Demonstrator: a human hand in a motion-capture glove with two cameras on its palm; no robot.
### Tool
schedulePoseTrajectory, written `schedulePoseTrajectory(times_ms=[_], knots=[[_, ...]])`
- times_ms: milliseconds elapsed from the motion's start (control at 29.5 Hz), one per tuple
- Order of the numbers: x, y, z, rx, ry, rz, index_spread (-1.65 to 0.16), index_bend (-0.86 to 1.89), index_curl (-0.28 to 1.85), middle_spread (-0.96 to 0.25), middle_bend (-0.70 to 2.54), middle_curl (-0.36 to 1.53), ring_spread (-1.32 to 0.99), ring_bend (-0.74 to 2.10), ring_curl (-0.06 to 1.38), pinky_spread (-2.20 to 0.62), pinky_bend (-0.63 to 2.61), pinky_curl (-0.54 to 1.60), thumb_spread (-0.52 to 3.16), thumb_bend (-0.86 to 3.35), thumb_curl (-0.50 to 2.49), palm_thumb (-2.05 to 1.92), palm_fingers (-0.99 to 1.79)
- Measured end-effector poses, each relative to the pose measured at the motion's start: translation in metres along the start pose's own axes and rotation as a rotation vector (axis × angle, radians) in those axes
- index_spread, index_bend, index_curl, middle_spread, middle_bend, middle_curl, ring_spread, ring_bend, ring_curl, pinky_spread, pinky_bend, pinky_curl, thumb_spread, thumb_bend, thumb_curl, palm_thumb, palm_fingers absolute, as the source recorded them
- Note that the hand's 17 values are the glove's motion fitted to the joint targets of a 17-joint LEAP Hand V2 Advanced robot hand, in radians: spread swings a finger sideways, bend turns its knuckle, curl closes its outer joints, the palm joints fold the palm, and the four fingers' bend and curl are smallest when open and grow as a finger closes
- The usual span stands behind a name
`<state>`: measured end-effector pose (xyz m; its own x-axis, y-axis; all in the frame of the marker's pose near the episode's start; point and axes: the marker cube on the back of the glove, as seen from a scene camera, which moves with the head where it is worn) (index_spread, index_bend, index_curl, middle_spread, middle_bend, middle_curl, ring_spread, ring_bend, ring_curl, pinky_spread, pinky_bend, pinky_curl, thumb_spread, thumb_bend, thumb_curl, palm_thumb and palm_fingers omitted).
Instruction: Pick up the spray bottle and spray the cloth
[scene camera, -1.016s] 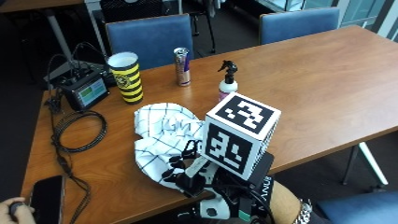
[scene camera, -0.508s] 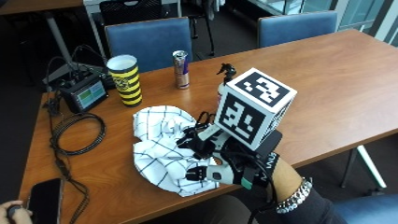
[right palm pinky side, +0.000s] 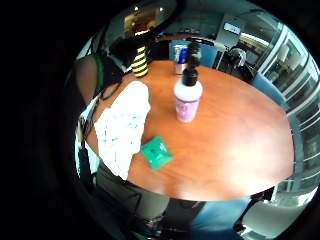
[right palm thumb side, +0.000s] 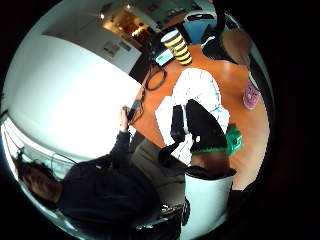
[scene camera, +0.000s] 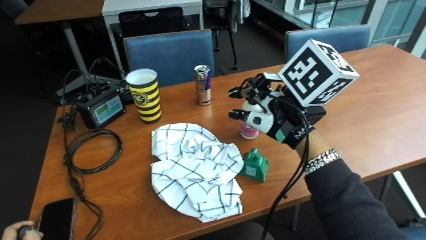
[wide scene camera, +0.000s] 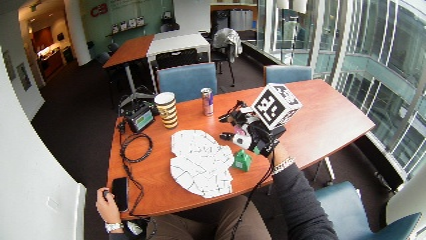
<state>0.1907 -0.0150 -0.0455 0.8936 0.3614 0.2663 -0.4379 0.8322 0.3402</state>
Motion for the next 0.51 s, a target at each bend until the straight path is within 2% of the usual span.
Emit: schedulePoseTrajectory(times_ms=[339,508], knots=[[0.084,-0.006,-0.001,0.330,-0.137,0.355,-0.37,0.08,0.27,-0.16,0.25,0.35,-0.14,0.42,0.35,0.06,0.24,0.31,1.15,0.14,0.38,0.75,0.96],[0.105,-0.001,0.021,0.333,-0.364,0.513,-0.35,0.09,0.26,-0.16,0.27,0.38,-0.14,0.44,0.36,0.03,0.24,0.32,1.10,0.11,0.40,0.78,0.98]])
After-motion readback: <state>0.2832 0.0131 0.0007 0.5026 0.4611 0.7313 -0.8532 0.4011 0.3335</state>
